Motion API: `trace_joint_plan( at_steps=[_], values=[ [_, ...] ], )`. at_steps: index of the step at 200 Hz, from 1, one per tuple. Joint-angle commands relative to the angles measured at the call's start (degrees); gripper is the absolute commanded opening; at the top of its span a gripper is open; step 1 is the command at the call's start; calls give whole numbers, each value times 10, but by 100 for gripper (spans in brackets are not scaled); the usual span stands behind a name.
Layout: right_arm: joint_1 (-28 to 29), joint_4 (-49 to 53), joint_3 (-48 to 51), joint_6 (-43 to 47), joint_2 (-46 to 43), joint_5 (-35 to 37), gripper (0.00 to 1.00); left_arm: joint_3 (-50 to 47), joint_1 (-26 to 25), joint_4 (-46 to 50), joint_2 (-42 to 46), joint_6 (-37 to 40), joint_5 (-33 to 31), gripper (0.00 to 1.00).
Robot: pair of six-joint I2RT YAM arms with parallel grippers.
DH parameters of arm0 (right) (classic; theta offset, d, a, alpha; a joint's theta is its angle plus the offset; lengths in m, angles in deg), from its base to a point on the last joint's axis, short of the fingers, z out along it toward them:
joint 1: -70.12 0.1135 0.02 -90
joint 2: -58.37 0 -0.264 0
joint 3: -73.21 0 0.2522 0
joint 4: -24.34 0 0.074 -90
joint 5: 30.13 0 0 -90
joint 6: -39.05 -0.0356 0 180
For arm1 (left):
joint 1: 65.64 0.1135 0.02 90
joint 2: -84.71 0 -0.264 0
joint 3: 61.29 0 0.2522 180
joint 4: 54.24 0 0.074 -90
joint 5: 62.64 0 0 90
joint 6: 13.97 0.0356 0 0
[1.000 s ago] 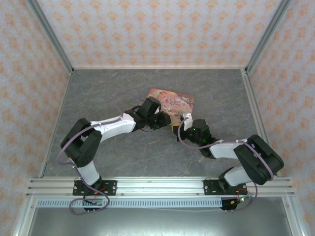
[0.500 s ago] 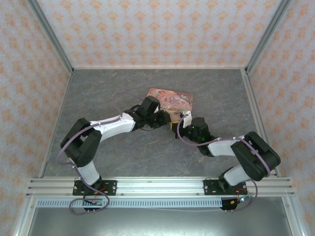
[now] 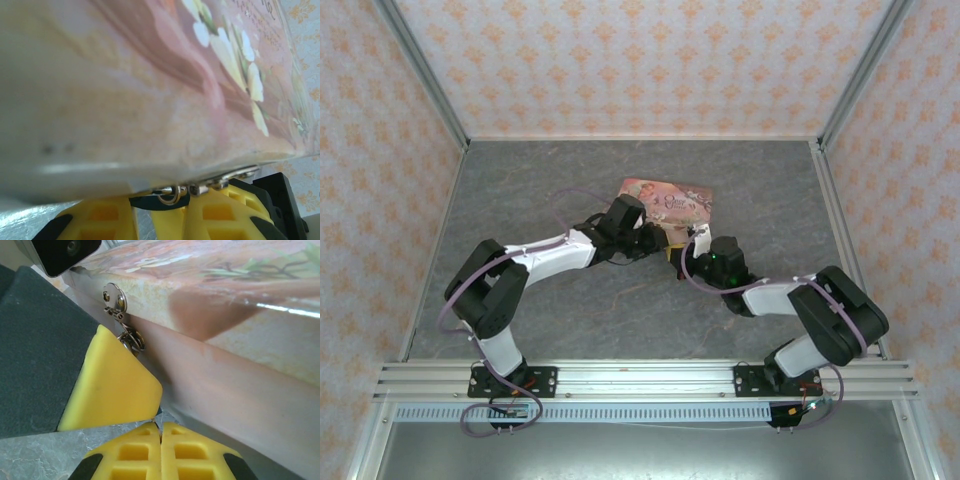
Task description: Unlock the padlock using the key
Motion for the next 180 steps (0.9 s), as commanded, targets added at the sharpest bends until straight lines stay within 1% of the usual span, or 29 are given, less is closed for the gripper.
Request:
trace_joint_plan(
  at_steps=[1,25,40,63,81,98,123,133,166,180],
  values=[
    [7,-118,-12,-21,22,-13,0,-13,-21,-27,-32,-17,70,10],
    [15,-144,6,-34,47,3,0,-15,-21,-35,-46,-20,69,11],
    [21,-161,13,-43,63,15,0,-19,-21,-40,-52,-22,67,14],
    [27,-172,17,-50,84,27,0,-26,-21,-51,-56,-28,64,25],
    [27,-181,19,-59,97,33,0,-30,-19,-53,-51,-25,60,32],
    [28,-185,21,-68,106,37,0,-38,-15,-48,-36,-20,51,39],
    [30,-188,22,-78,117,41,0,-54,-3,-39,-6,-14,39,45],
    [31,-190,23,-84,123,41,0,-63,4,-35,7,-12,35,46],
    [32,-213,24,-106,141,41,0,-98,28,-37,60,-10,23,56],
    [32,-215,22,-124,139,42,0,-114,38,-43,80,-12,16,59]
  ],
)
